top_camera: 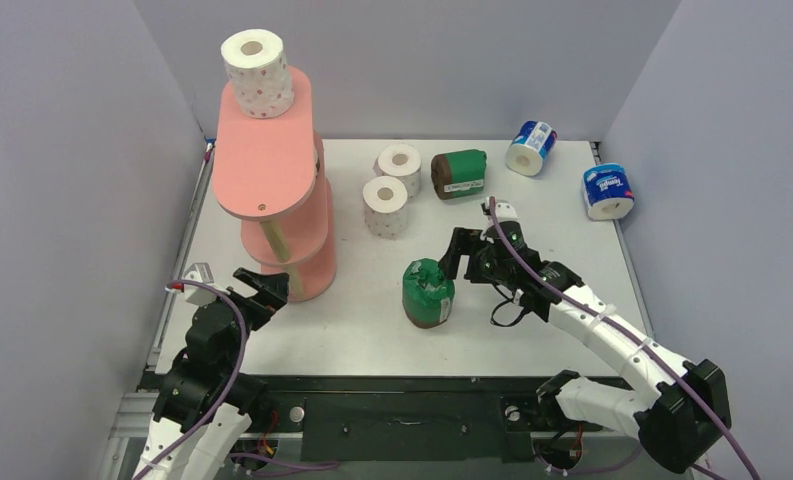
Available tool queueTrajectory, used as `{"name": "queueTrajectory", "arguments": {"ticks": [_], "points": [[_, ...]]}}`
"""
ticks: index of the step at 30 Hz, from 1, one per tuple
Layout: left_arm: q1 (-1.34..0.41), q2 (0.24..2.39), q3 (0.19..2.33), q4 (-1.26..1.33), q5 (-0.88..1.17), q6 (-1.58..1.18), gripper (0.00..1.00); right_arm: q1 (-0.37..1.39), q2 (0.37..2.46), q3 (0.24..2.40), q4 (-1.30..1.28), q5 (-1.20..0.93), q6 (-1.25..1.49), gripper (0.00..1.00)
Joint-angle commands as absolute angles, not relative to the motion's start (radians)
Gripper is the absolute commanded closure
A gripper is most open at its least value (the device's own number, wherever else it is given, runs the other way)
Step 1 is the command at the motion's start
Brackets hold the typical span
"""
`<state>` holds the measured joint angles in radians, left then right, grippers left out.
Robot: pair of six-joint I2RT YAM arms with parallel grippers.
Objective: Place and organize the paper towels onto the shelf
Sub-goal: Pick up the paper towel from the center of the board.
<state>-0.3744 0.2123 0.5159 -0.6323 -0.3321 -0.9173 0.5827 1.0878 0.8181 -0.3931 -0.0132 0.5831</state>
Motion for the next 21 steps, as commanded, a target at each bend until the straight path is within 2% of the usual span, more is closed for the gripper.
{"name": "queueTrajectory", "arguments": {"ticks": [1,8,13,21], "points": [[-0.38,0.22,0.517,-0.596,-0.32,-0.929,0.04,0.573,1.094,0.81,-0.266,-0.126,0.624,0.18],[-0.38,0.233,0.527,-0.598,-0.321,-0.924,0.04,0.561,1.129,0.763,-0.224,-0.14,0.622,0.26],[-0.38,0.225,0.53,-0.607,-0.328,-0.922,0.04,0.56,1.176,0.767,-0.221,-0.161,0.614,0.36],[-0.38,0.204,0.525,-0.63,-0.34,-0.921,0.04,0.576,1.219,0.778,-0.246,-0.152,0.586,0.43]]}}
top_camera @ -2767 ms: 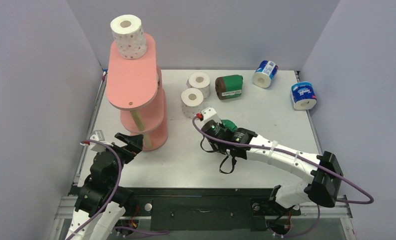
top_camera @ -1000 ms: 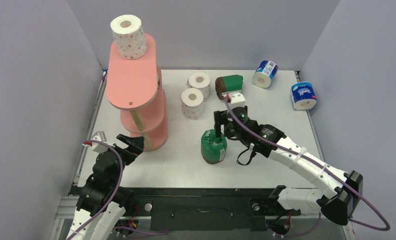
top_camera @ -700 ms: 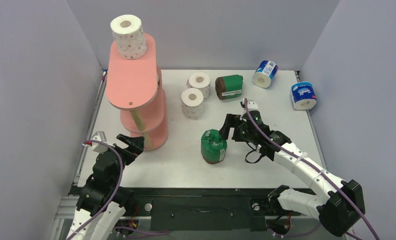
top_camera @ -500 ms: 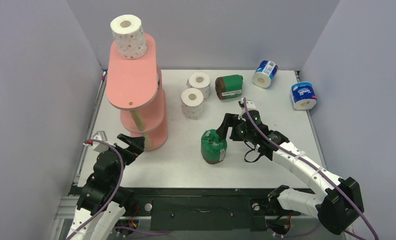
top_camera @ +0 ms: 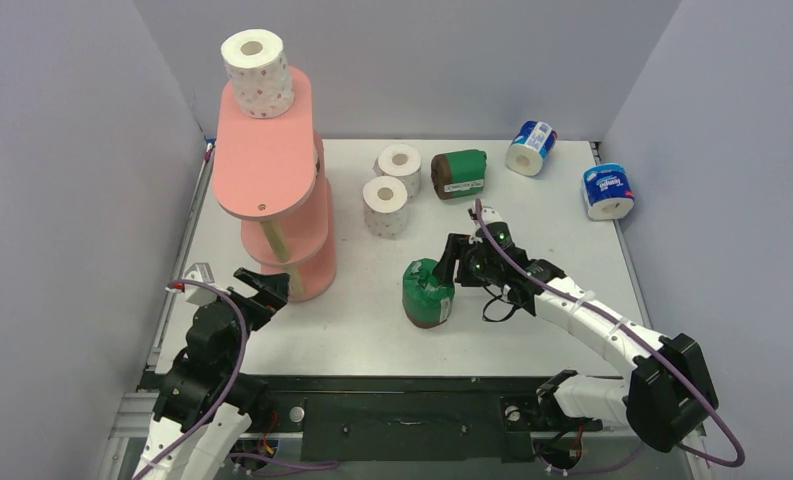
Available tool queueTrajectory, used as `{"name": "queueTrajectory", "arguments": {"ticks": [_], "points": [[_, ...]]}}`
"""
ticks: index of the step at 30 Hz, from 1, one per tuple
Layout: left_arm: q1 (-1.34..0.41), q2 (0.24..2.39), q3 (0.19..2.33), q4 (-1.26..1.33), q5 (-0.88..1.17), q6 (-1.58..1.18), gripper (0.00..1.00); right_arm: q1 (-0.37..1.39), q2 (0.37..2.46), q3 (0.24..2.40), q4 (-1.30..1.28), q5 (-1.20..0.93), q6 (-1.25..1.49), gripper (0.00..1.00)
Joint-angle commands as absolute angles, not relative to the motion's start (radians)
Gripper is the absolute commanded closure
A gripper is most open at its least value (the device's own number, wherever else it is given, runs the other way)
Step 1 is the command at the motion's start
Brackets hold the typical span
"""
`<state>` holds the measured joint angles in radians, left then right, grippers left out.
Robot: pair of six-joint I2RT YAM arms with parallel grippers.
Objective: Place and organize the paper towels onto the shelf
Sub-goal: Pick up the paper towel from the center of the board.
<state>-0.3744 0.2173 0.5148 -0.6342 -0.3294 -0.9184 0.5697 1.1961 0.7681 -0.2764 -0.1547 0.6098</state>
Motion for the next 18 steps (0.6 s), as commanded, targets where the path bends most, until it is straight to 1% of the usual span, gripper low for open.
{"name": "queueTrajectory", "arguments": {"ticks": [1,7,13,16,18], "points": [[-0.38,0.203,0.523,-0.63,-0.34,-0.924,0.04,0.584,1.226,0.779,-0.247,-0.149,0.584,0.43],[-0.38,0.2,0.513,-0.629,-0.333,-0.931,0.04,0.627,1.265,0.796,-0.267,-0.108,0.565,0.44],[-0.381,0.195,0.51,-0.633,-0.335,-0.933,0.04,0.648,1.285,0.806,-0.275,-0.092,0.558,0.42],[-0.38,0.189,0.507,-0.634,-0.334,-0.935,0.04,0.652,1.299,0.813,-0.282,-0.088,0.555,0.44],[-0.38,0.19,0.506,-0.634,-0.334,-0.934,0.04,0.656,1.311,0.815,-0.284,-0.086,0.555,0.47]]}}
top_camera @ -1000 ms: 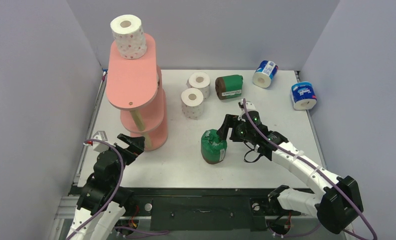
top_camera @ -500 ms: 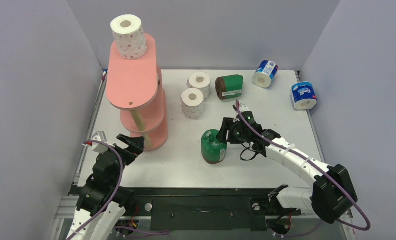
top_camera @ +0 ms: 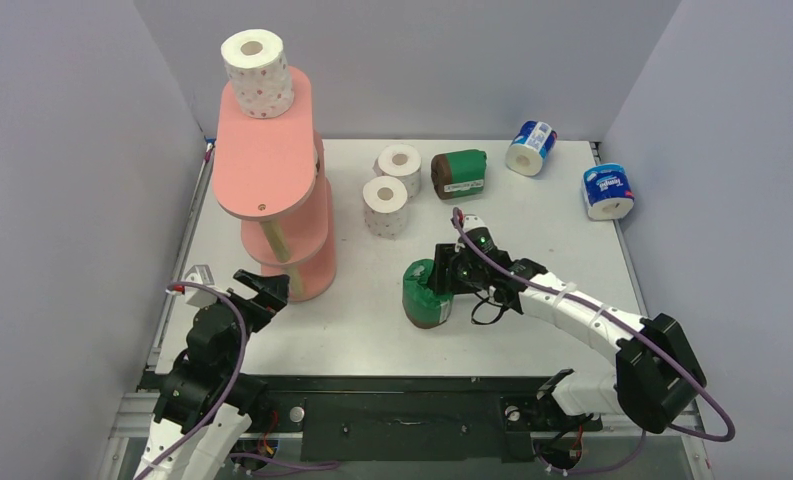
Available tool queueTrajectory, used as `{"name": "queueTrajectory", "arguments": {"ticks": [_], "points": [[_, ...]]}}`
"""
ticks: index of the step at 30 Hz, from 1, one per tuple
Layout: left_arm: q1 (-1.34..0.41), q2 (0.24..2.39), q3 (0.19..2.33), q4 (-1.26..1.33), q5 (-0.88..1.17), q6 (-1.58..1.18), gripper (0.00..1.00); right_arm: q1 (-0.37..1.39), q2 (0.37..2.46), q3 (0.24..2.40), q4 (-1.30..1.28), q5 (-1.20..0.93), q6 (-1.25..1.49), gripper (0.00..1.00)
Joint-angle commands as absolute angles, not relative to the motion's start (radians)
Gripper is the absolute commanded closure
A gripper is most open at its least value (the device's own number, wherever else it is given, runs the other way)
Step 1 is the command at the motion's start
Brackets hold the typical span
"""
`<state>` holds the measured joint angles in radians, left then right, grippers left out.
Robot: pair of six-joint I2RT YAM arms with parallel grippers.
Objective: Place and organize the paper towels onto the shelf
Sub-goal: Pick up the paper towel from the center of the board.
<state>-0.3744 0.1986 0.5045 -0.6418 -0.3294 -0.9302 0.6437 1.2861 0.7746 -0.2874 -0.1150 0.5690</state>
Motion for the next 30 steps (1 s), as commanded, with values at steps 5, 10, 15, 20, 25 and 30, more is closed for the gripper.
{"name": "queueTrajectory", "arguments": {"ticks": [5,10,15,20,25,30], "points": [[-0.38,0.187,0.505,-0.634,-0.335,-0.935,0.04,0.663,1.329,0.82,-0.286,-0.077,0.557,0.57],[-0.38,0.185,0.505,-0.635,-0.337,-0.933,0.04,0.67,1.319,0.838,-0.3,-0.069,0.563,0.63],[-0.38,0.18,0.503,-0.636,-0.343,-0.932,0.04,0.679,1.292,0.875,-0.34,-0.057,0.561,0.69],[-0.38,0.175,0.503,-0.639,-0.345,-0.933,0.04,0.681,1.25,0.95,-0.393,-0.049,0.551,0.71],[-0.38,0.172,0.503,-0.639,-0.343,-0.933,0.04,0.681,1.256,1.089,-0.443,-0.048,0.541,0.72],[-0.38,0.171,0.503,-0.641,-0.339,-0.936,0.04,0.685,1.314,1.225,-0.459,-0.055,0.551,0.72]]}}
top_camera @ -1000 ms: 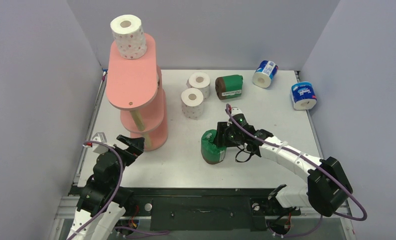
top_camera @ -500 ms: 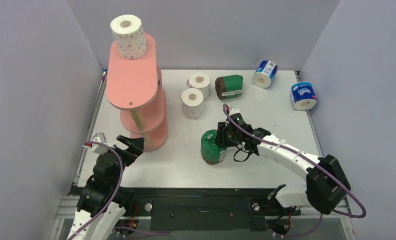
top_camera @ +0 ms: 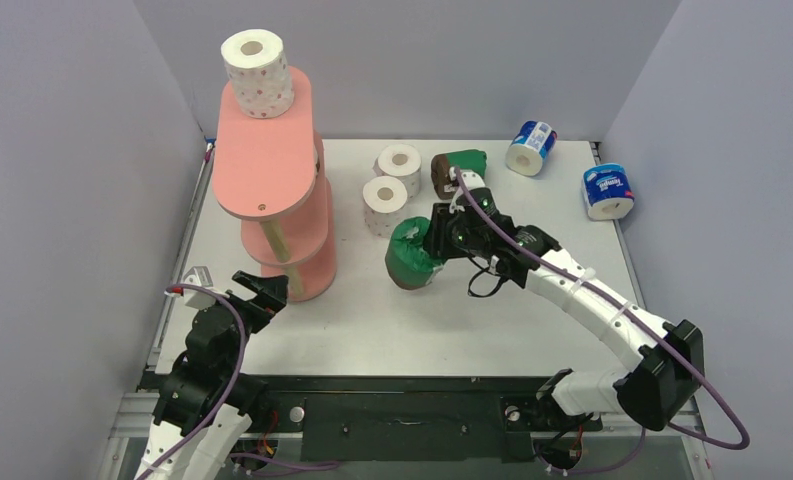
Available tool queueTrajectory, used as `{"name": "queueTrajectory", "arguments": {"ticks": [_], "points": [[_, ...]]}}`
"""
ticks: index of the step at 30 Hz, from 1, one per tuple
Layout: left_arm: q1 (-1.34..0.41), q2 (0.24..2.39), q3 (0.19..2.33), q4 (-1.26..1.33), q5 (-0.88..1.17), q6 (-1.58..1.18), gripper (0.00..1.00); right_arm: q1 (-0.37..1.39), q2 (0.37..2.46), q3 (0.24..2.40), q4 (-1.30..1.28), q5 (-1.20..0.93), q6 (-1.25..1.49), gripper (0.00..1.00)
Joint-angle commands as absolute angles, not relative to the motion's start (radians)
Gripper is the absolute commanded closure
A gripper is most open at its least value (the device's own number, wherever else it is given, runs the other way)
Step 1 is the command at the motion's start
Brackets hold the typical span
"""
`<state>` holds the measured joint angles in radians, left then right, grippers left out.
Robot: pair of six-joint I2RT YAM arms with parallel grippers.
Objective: Place and organize the paper towels onto the shelf
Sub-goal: Pick up the paper towel from the center of the board, then place the paper towel on the shelf.
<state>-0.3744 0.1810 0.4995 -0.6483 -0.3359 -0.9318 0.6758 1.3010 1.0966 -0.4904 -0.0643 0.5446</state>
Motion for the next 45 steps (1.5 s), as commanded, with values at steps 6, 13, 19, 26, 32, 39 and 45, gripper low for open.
{"name": "queueTrajectory", "arguments": {"ticks": [6,13,19,26,32,39,45], "points": [[-0.38,0.174,0.51,-0.641,-0.339,-0.933,0.04,0.71,1.434,1.425,-0.477,-0.056,0.561,0.72],[-0.38,0.175,0.511,-0.645,-0.344,-0.931,0.04,0.738,1.58,1.637,-0.512,-0.052,0.58,0.72],[-0.38,0.179,0.509,-0.641,-0.343,-0.931,0.04,0.761,1.655,1.731,-0.505,-0.055,0.608,0.72],[-0.38,0.181,0.511,-0.642,-0.343,-0.927,0.04,0.792,1.702,1.811,-0.507,-0.05,0.616,0.72],[-0.38,0.18,0.506,-0.638,-0.336,-0.929,0.04,0.817,1.749,1.876,-0.521,-0.046,0.619,0.72],[-0.38,0.177,0.509,-0.643,-0.334,-0.928,0.04,0.835,1.812,1.945,-0.532,-0.043,0.638,0.72],[-0.382,0.173,0.51,-0.645,-0.334,-0.928,0.04,0.852,1.852,1.993,-0.539,-0.043,0.646,0.72]]}}
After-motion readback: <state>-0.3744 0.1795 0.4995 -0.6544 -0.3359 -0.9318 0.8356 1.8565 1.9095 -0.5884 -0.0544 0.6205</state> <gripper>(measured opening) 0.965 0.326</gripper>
